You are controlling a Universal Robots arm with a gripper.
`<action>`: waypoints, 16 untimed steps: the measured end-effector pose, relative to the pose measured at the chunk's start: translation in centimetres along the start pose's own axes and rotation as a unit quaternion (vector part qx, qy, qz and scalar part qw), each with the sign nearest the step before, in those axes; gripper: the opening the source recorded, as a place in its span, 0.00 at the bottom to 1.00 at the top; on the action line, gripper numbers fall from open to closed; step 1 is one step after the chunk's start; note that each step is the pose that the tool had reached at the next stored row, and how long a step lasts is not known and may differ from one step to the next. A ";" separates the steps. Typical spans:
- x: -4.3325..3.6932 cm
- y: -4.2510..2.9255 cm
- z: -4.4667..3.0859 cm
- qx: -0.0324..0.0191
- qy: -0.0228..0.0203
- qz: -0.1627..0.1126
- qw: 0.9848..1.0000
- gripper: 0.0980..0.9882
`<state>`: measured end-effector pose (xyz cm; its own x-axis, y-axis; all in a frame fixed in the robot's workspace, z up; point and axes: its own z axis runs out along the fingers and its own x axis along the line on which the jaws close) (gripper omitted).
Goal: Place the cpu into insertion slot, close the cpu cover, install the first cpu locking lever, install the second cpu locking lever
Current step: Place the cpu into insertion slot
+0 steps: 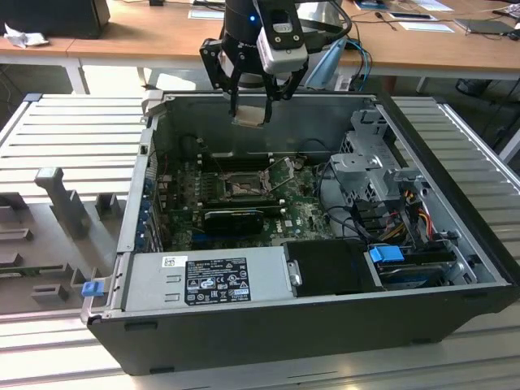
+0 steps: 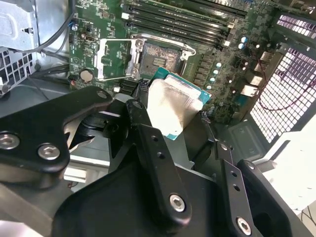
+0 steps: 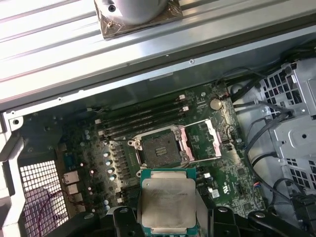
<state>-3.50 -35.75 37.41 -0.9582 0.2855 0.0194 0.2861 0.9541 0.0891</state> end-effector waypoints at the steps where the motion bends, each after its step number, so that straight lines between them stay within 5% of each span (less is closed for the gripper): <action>1: 0.00 0.00 0.00 0.000 0.000 0.001 1.000 0.48; 16: 0.04 -0.01 0.00 -0.001 -0.005 0.053 0.999 0.48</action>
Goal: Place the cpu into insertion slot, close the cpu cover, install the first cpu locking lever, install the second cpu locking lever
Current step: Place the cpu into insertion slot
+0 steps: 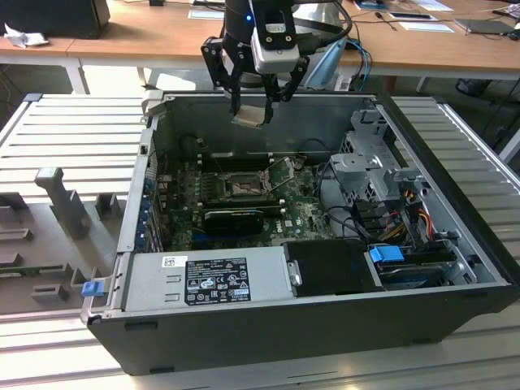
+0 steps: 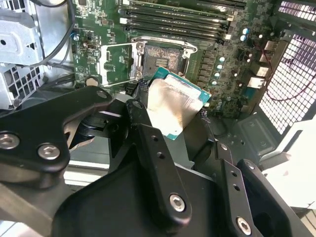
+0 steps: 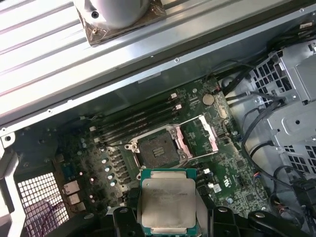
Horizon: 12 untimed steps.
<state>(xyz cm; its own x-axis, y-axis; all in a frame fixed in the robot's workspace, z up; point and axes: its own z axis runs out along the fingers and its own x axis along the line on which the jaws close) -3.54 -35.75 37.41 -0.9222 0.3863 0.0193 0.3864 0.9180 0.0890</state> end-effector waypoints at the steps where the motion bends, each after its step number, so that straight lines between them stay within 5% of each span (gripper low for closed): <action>1: 0.00 0.00 0.00 0.000 0.000 0.004 1.000 0.48; 12: 0.00 -0.04 0.37 0.000 -0.002 0.023 1.000 0.48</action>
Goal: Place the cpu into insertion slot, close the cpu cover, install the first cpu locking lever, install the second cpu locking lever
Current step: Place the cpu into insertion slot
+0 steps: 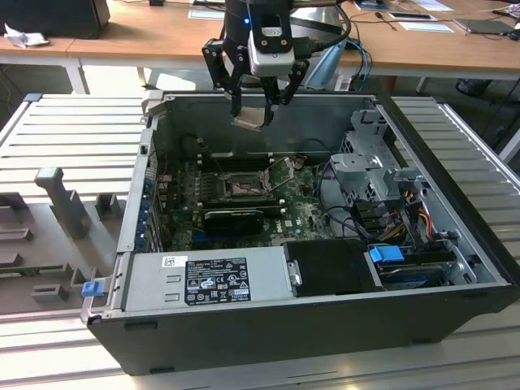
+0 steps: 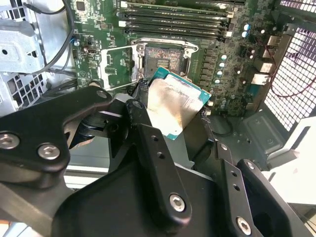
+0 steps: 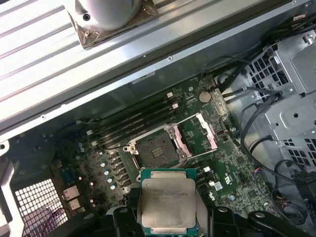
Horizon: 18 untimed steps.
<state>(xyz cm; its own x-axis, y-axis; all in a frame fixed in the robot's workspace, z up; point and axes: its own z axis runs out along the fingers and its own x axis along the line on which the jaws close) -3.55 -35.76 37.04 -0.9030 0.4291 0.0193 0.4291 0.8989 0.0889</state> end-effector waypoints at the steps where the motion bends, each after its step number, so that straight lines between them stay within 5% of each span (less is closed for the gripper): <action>1: 0.00 0.00 0.00 0.000 0.000 0.002 1.000 0.48; 18: 0.00 -0.01 0.07 -0.001 -0.004 0.042 0.999 0.48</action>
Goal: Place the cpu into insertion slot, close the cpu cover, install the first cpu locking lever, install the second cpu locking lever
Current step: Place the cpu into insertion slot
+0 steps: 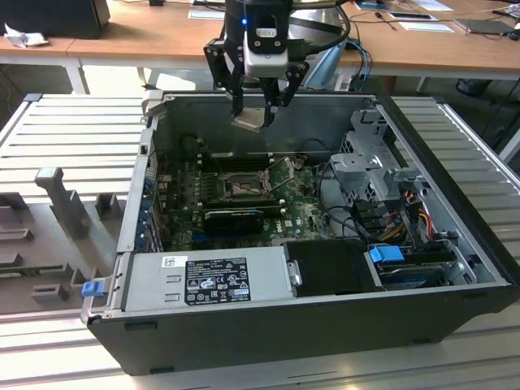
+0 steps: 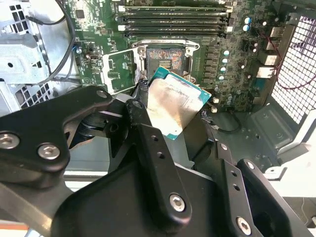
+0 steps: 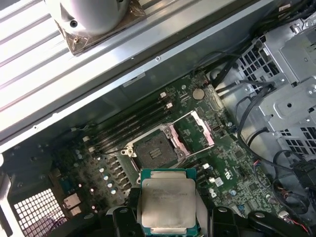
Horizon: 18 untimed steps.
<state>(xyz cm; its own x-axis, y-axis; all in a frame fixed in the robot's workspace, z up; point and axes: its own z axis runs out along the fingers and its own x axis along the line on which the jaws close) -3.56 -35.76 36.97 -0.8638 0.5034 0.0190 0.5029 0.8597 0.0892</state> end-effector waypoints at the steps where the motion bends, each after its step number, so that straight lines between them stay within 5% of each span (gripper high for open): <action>1: 0.00 0.00 0.01 0.000 0.000 0.004 1.000 0.48; 18: 0.00 -0.01 0.16 0.001 -0.005 0.046 0.999 0.48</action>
<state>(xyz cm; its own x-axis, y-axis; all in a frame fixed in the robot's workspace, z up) -3.56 -35.75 36.81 -0.8133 0.5816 0.0169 0.5807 0.8095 0.0860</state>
